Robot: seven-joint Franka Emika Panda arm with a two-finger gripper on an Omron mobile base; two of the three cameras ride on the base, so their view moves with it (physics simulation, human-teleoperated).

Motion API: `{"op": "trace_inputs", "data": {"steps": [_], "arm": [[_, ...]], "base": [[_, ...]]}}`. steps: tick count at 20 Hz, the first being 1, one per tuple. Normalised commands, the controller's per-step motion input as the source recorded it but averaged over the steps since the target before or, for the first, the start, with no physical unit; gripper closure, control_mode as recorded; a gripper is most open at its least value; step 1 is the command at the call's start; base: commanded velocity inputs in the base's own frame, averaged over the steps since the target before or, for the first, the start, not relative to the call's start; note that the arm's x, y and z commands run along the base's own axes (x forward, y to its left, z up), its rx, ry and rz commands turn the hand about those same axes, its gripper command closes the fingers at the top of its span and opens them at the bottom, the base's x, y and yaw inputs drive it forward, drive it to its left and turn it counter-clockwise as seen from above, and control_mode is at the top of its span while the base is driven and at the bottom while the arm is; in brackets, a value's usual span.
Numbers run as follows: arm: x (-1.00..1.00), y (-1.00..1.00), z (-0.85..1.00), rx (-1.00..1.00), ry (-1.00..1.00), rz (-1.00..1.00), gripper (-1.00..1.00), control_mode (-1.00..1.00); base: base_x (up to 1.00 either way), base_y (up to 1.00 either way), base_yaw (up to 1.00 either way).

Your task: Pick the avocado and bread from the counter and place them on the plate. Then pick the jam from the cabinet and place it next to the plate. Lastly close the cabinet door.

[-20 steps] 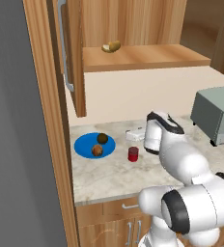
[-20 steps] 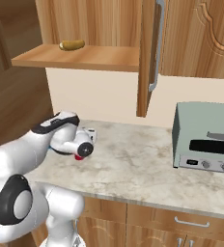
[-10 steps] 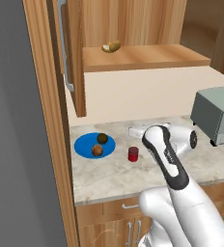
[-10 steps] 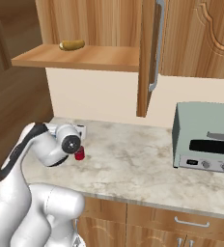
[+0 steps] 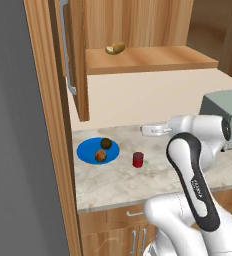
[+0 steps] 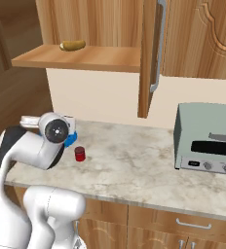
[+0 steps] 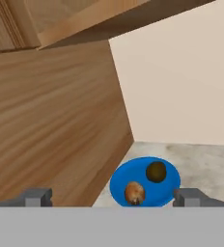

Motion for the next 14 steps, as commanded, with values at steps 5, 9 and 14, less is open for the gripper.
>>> {"op": "trace_inputs", "data": {"steps": [5,9,14], "arm": [[-0.81,0.17,0.58,0.0,-0.01,0.06,-1.0,-1.0],[-0.89,0.14,0.41,0.0,-0.1,0.06,-1.0,-1.0],[-0.84,-0.22,0.49,0.0,-0.36,0.0,-1.0,-1.0]], "base": [[0.0,0.0,0.0],[0.0,0.0,0.0],[0.0,0.0,0.0]]}}
